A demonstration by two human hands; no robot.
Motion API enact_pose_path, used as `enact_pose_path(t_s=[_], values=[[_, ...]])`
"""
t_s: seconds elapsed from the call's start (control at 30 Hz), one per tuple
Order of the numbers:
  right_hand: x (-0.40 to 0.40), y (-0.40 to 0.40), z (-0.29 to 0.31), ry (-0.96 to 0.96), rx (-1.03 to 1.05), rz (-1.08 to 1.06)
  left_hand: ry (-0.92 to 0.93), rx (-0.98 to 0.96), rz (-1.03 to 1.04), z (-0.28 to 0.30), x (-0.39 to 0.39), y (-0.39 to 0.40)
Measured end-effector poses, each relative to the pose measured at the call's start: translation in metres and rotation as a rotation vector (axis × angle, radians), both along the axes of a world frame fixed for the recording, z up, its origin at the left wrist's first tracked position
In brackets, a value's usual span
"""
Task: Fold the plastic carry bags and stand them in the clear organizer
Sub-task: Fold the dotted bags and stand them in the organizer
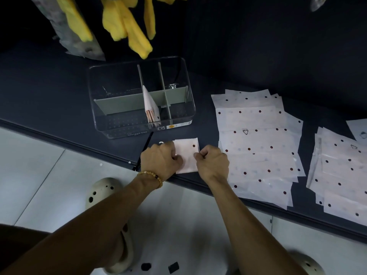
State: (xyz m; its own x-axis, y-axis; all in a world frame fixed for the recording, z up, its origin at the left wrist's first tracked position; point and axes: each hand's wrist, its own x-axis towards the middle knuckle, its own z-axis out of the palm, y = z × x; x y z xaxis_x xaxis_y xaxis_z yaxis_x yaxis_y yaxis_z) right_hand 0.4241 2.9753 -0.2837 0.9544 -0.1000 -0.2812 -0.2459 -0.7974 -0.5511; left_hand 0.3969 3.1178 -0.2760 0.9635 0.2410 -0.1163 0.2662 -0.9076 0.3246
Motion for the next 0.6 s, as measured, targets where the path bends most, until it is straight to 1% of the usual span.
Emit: enact_pose_path(t_s=[0.07,0.13,0.2,0.23,0.3,0.33,0.37,0.4,0.47,0.6], values=[[0.003,0.000,0.000,-0.011,-0.058,0.060,-0.089,0.025,-0.218,-0.004,0.000,0.004],[0.007,-0.001,0.003,-0.027,-0.107,0.138,-0.028,0.021,-0.447,-0.008,0.001,0.009],[0.010,-0.003,0.007,-0.105,-0.168,0.210,0.056,0.101,-0.568,-0.010,-0.001,0.011],[0.009,-0.005,0.009,-0.183,-0.202,0.241,0.050,0.152,-0.575,-0.011,-0.005,0.011],[0.000,-0.008,0.011,-0.380,-0.246,0.290,-0.019,0.224,-0.524,-0.009,-0.012,0.008],[-0.009,-0.010,0.010,-0.469,-0.269,0.310,-0.060,0.234,-0.494,-0.008,-0.015,0.006],[-0.019,-0.013,0.006,-0.515,-0.300,0.333,-0.097,0.241,-0.473,-0.008,-0.017,0.004],[-0.028,-0.016,0.000,-0.513,-0.336,0.368,-0.125,0.247,-0.457,-0.009,-0.019,0.003],[-0.044,-0.021,-0.015,-0.411,-0.371,0.431,-0.147,0.267,-0.432,-0.010,-0.020,0.001],[-0.052,-0.026,-0.031,-0.311,-0.384,0.493,-0.132,0.305,-0.417,-0.008,-0.023,0.001]])
